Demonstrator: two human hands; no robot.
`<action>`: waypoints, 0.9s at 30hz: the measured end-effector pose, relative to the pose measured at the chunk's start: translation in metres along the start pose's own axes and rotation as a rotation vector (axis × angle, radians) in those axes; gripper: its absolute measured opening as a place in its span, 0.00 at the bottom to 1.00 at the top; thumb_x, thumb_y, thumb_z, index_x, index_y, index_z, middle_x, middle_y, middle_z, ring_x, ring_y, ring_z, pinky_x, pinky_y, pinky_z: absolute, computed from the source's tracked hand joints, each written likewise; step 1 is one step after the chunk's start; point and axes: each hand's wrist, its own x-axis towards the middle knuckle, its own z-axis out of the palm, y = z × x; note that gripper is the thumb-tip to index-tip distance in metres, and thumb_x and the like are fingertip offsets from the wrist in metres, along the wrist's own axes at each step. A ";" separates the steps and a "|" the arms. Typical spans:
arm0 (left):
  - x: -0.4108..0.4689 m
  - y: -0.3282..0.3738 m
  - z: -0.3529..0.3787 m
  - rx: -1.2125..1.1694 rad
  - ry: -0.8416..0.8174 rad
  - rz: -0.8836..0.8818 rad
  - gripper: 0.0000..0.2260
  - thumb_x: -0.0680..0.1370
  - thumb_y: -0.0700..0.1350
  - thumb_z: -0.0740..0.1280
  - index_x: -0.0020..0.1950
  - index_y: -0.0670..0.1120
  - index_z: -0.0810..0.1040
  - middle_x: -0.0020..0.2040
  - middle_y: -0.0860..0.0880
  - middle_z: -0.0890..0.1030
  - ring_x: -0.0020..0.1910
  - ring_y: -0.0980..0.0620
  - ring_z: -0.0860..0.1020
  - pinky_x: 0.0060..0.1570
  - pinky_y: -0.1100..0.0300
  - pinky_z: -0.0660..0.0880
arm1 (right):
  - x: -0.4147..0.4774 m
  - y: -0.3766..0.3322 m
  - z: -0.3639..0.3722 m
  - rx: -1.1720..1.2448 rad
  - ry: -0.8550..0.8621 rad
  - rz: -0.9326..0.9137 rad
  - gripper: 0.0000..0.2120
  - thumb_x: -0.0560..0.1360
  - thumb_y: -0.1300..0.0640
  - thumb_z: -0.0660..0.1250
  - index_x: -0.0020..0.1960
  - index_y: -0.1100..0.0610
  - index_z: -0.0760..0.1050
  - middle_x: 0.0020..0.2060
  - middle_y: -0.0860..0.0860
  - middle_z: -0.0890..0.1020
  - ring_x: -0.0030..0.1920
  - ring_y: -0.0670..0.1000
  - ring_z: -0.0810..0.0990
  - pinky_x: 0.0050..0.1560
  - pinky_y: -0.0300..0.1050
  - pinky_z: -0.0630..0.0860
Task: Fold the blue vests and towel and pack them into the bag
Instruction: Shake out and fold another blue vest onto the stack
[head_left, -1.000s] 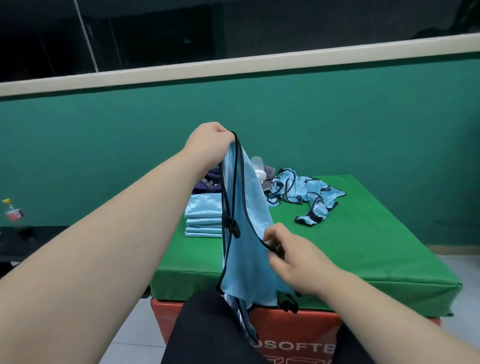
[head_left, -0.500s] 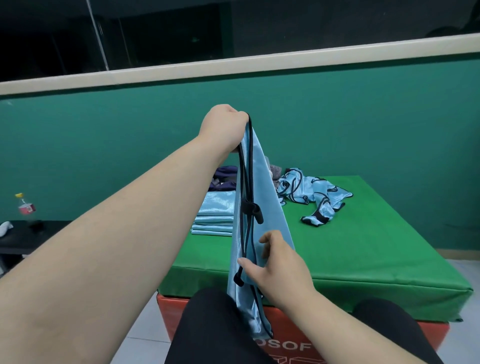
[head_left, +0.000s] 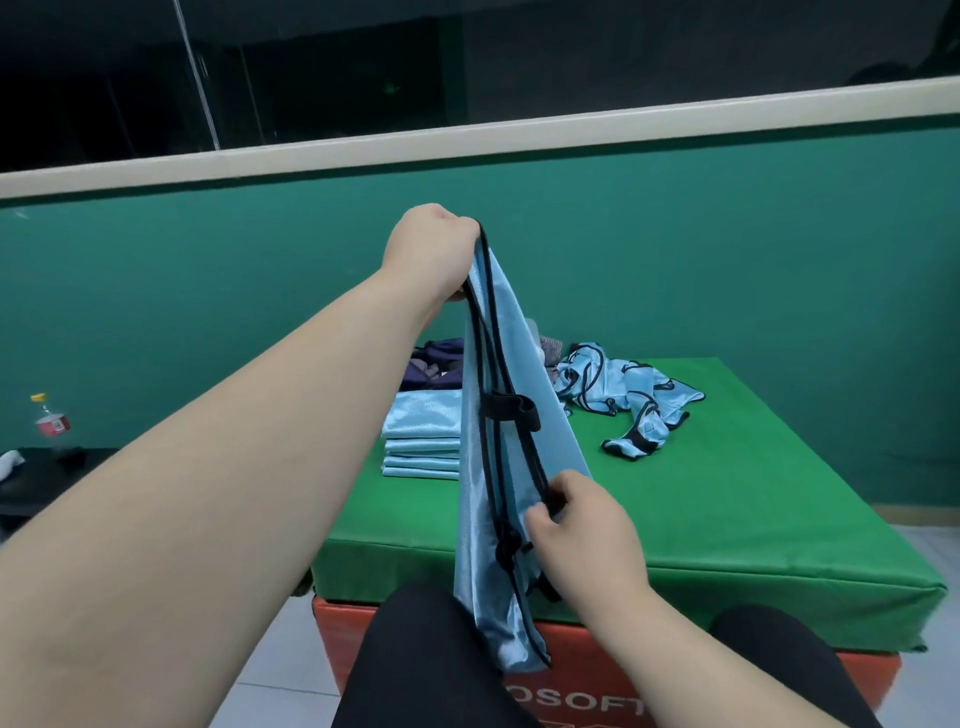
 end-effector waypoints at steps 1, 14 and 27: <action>0.002 -0.003 -0.005 0.016 0.009 -0.003 0.05 0.66 0.42 0.61 0.41 0.46 0.72 0.37 0.43 0.74 0.35 0.47 0.74 0.40 0.37 0.81 | 0.003 0.006 -0.006 0.013 0.007 0.006 0.06 0.73 0.51 0.64 0.39 0.52 0.71 0.34 0.49 0.77 0.36 0.50 0.76 0.35 0.48 0.72; 0.028 -0.056 -0.052 0.174 -0.050 -0.063 0.07 0.77 0.37 0.67 0.40 0.46 0.78 0.39 0.42 0.78 0.39 0.46 0.74 0.46 0.48 0.77 | 0.098 0.026 -0.162 0.068 0.298 -0.105 0.03 0.78 0.56 0.67 0.45 0.51 0.77 0.35 0.46 0.80 0.35 0.45 0.76 0.35 0.39 0.68; 0.034 -0.050 -0.061 0.213 -0.175 0.024 0.03 0.76 0.40 0.74 0.44 0.41 0.83 0.42 0.44 0.83 0.42 0.48 0.78 0.55 0.46 0.79 | 0.148 -0.005 -0.269 -0.178 0.190 -0.203 0.04 0.78 0.52 0.70 0.46 0.45 0.82 0.42 0.42 0.84 0.44 0.48 0.80 0.40 0.40 0.72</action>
